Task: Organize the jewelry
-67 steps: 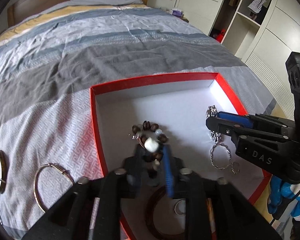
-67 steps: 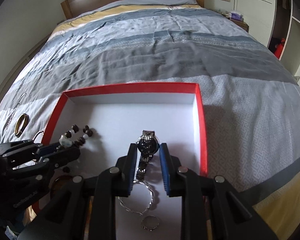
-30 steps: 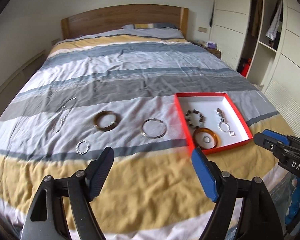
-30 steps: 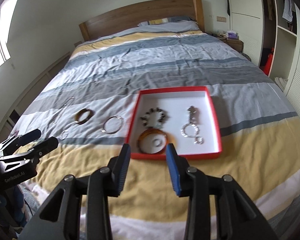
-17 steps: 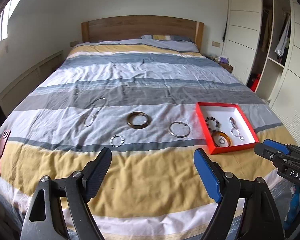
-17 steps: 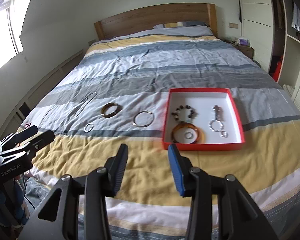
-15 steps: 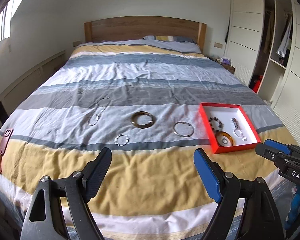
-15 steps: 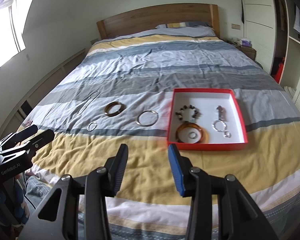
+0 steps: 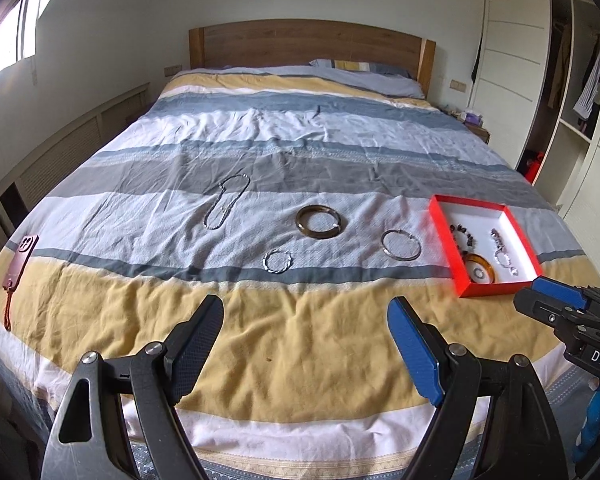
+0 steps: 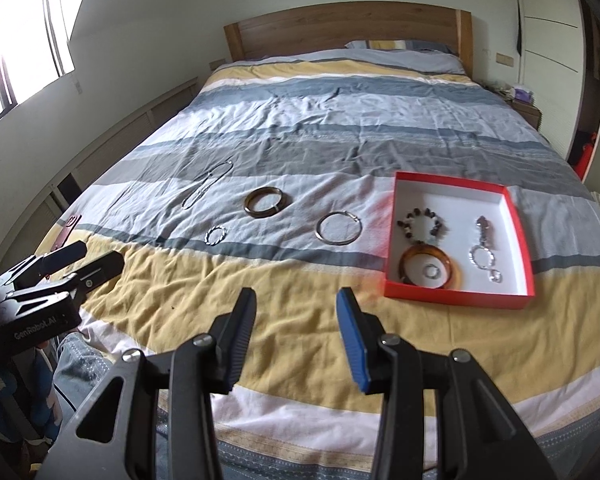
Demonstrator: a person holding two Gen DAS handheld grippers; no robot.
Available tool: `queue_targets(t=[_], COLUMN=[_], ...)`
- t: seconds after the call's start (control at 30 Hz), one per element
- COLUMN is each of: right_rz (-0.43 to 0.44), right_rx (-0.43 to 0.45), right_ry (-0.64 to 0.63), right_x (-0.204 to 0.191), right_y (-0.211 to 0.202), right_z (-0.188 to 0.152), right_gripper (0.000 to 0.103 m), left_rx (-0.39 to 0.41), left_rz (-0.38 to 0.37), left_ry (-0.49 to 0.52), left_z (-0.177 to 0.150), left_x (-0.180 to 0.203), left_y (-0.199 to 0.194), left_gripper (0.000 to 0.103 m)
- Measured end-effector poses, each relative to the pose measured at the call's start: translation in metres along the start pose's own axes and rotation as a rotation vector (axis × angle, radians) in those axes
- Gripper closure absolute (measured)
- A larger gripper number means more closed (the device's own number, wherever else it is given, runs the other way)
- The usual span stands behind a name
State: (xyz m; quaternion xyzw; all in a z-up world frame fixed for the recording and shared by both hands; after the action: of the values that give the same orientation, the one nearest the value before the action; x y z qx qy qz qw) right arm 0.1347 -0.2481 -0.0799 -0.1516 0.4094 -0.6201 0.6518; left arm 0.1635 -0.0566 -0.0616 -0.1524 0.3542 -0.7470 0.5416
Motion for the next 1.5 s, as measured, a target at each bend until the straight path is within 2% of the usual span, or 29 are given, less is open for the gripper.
queue_targets(t=[0.67,0.97,1.17,1.33,1.5], right_rz=[0.016,0.024,0.026,0.006,-0.033], right_rx=[-0.104,-0.146,-0.173,-0.186,-0.194], right_ry=[0.002,-0.022,-0.049,-0.038,-0.024], right_x=[0.003,-0.004,-0.014,-0.011,0.001], right_y=[0.089,0.131,0.165,0.194,0.218], right_z=[0.005,0.014,0.023,0.032,0.044], right_gripper=[0.063,0.063,0.063,0.063,0.063], left_rx=[-0.139,-0.171,-0.165,-0.161,-0.177], left_rz=[-0.02,-0.064,-0.113,-0.159,-0.164], left_ry=[0.013,-0.053,-0.093,-0.082,-0.049], left_z=[-0.011,-0.021,-0.025,-0.021,-0.013], left_x=[-0.015,-0.035,-0.051,-0.054,-0.052], left_y=[0.092,0.13,0.148,0.167,0.195], left_gripper=[0.02,0.02,0.025,0.031,0.034])
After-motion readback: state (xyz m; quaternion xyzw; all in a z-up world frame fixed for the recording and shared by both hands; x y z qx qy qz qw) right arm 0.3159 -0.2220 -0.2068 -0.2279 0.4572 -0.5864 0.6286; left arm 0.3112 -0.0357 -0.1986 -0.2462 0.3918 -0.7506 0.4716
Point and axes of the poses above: each gripper's, at about its wrist camera, not at the fingertips, and y roughly the way its jaws point, x to its right, z to its top, the point moved 10 cm from there along y, roughly the way its jaws point, and after that the axes turned 15 degrees about y, right-handed, at the moved point
